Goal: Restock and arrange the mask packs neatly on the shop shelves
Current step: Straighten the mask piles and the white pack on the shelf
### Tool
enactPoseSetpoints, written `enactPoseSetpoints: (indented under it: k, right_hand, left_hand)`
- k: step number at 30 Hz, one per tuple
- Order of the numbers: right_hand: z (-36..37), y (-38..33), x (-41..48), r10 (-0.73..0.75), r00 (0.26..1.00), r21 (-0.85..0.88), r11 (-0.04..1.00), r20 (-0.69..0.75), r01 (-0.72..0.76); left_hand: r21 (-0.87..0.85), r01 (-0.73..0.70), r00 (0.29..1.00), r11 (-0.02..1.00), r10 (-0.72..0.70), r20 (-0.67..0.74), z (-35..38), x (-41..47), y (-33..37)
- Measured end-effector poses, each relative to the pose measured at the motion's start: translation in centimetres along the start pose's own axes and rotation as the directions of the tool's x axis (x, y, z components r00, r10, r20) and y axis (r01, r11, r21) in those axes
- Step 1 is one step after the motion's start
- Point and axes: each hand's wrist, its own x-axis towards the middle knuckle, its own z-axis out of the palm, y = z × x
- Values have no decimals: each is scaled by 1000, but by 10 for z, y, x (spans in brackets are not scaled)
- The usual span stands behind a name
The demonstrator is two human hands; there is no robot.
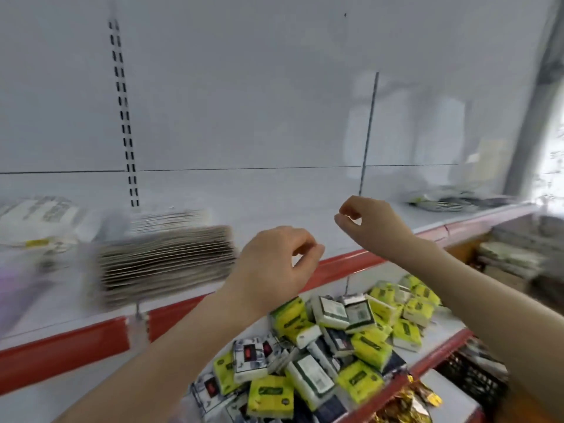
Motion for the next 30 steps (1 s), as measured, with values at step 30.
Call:
enactPoseSetpoints:
  k: [30]
  right_hand:
    - [-109,493,95,242,969,-253,936,-41,-245]
  left_hand:
    - [174,-90,974,981,50,219,386,379,95]
